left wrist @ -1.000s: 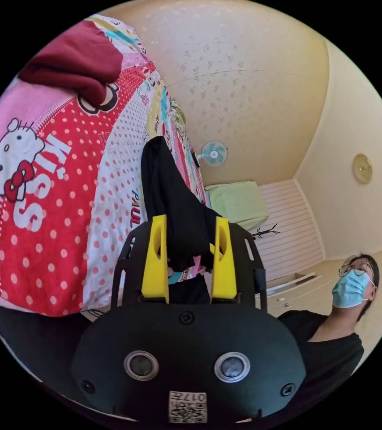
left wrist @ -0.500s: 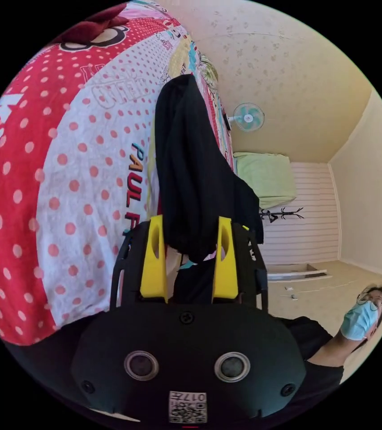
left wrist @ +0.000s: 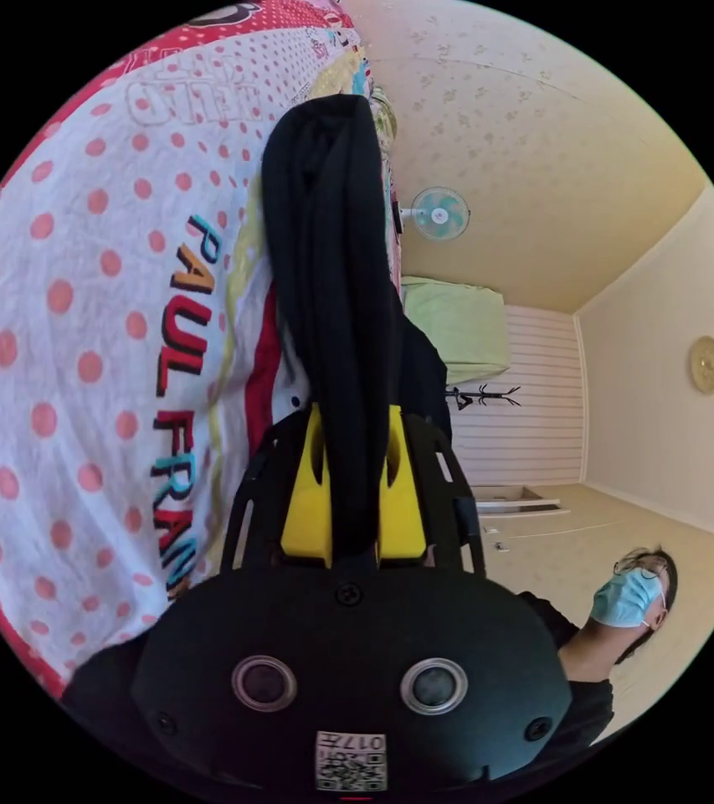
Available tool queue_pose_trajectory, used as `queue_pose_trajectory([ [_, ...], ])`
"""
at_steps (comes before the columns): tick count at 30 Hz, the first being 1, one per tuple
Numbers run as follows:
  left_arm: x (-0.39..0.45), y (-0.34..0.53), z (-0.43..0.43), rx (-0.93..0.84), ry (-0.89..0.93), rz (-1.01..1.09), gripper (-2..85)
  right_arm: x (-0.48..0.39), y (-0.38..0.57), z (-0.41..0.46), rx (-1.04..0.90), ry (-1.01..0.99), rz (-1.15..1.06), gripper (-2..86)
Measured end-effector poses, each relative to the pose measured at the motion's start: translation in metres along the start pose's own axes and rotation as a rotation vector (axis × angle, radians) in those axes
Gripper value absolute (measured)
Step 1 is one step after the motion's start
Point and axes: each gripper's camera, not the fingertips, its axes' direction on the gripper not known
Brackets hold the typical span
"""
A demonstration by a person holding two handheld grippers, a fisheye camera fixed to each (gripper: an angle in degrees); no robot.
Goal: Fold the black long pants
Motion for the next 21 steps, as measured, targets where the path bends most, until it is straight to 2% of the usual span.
queue_pose_trajectory([
  [4, 0.012, 0.053, -0.009, 0.021, -0.035, 0.007, 7.9, -0.006, 0.047, -0.038, 0.014, -0.051, -0.009, 17.6],
  [7, 0.006, 0.096, -0.014, 0.023, -0.029, -0.039, 7.7, -0.002, 0.105, -0.076, 0.094, -0.087, 0.032, 18.3],
  [10, 0.001, 0.121, -0.023, 0.01, -0.01, -0.078, 7.7, 0.016, 0.155, -0.1, 0.129, -0.143, 0.179, 22.3],
  [16, 0.022, 0.129, -0.031, -0.022, -0.038, -0.075, 7.7, 0.025, 0.179, -0.079, 0.026, -0.384, 0.193, 26.2],
  [21, 0.04, 0.144, -0.026, -0.031, -0.131, -0.053, 7.8, 0.004, 0.143, -0.034, -0.055, -0.751, 0.074, 23.8],
])
